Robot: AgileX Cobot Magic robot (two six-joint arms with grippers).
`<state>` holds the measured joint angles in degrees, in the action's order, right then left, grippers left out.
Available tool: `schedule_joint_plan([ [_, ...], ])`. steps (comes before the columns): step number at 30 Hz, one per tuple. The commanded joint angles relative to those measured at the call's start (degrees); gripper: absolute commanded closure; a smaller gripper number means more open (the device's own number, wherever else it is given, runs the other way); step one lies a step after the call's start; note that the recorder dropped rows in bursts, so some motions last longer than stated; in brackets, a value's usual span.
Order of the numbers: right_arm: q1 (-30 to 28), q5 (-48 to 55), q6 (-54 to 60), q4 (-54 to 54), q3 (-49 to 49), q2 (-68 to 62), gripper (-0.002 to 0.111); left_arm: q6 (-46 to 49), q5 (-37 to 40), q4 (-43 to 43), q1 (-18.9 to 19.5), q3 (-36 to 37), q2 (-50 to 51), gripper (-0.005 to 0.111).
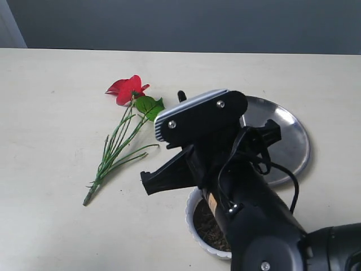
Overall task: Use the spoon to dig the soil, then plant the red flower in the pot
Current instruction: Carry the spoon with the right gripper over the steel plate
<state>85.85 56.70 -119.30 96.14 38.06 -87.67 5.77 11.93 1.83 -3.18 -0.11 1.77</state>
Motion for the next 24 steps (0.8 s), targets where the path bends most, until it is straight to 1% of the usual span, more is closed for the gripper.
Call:
schedule_joint_plan([
  [1,-0.03,-0.81,-1.95,-0.55,-0.21,-3.09,0.109,-0.14,-0.35,-0.06,0.17,0.11,-0.42,0.106],
  [4,-0.03,-0.94,-1.95,-0.66,-0.21,-3.91,0.109,-0.14,-0.24,-0.06,0.17,0.11,-0.42,0.106],
  [9,-0.03,4.54,-1.95,0.62,-0.06,-0.40,0.109,-0.14,-0.24,-0.06,0.17,0.11,-0.42,0.106],
  [15,-0.03,2.49,-1.95,-0.27,-0.06,4.50,0.109,-0.14,-0.24,-0.06,0.17,0.11,-0.42,0.106],
  [19,-0.03,0.79,-1.95,-0.79,-0.06,3.28,0.109,-0.14,-0.24,-0.06,0.17,0.11,-0.42,0.106],
  [24,-0.03,-0.56,-1.95,-0.79,-0.06,-2.83,0.109,-0.14,-0.24,-0.06,0.17,0.11,-0.42,0.106],
])
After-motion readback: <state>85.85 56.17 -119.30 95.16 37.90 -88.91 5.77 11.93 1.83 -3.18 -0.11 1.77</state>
